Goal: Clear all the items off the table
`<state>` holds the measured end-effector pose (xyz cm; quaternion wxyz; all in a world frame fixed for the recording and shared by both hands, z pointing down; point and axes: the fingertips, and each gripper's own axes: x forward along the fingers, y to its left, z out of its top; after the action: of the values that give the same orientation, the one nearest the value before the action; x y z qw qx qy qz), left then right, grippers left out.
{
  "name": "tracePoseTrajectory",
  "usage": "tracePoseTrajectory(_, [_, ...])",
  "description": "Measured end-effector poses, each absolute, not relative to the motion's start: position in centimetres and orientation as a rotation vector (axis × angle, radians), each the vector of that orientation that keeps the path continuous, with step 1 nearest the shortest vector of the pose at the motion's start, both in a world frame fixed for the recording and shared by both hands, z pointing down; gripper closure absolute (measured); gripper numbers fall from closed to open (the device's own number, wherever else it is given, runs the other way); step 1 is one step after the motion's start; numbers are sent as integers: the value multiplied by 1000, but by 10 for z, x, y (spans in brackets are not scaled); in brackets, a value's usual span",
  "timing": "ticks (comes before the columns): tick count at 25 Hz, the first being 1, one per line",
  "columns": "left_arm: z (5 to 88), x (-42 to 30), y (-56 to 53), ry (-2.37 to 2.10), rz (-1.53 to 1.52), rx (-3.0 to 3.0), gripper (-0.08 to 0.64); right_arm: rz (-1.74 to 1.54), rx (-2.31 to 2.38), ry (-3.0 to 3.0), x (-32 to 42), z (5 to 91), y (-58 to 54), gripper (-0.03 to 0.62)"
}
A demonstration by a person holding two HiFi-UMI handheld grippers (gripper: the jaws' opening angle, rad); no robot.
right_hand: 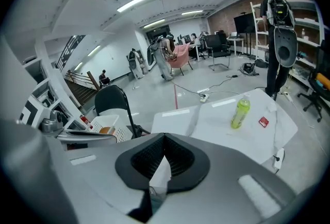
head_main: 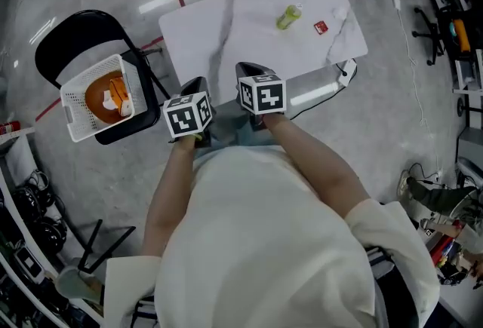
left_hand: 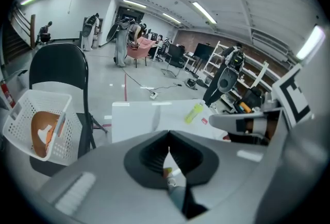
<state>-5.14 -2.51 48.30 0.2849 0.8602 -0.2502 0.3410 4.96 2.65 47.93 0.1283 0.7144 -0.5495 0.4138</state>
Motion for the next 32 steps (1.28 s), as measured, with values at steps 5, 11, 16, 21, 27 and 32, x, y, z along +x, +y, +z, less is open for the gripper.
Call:
tracePoseTrajectory(5, [488, -11, -4, -624, 946, 2318, 552, 1228, 2110, -1568, 89, 487, 51, 594])
tracePoseTrajectory(11, [492, 32, 12, -609, 978, 2330, 551, 1251, 2117, -1556, 130, 496, 73, 594])
tracePoseTrajectory(16, [497, 65, 28, -619, 981, 2325, 552, 1270, 2117, -1563, 160, 503, 91, 594])
tracePoseTrajectory(21, [505, 92, 42, -629, 981, 2300, 552, 1285, 2116, -1547, 191, 511, 107, 594])
tracePoseTrajectory(27, [513, 115, 53, -627, 997, 2286, 552, 1310, 2138, -1513, 225, 520, 123, 594])
tracePoseTrajectory(32, [521, 128, 56, -611, 1014, 2282, 552, 1351, 2172, -1467, 242, 532, 133, 594])
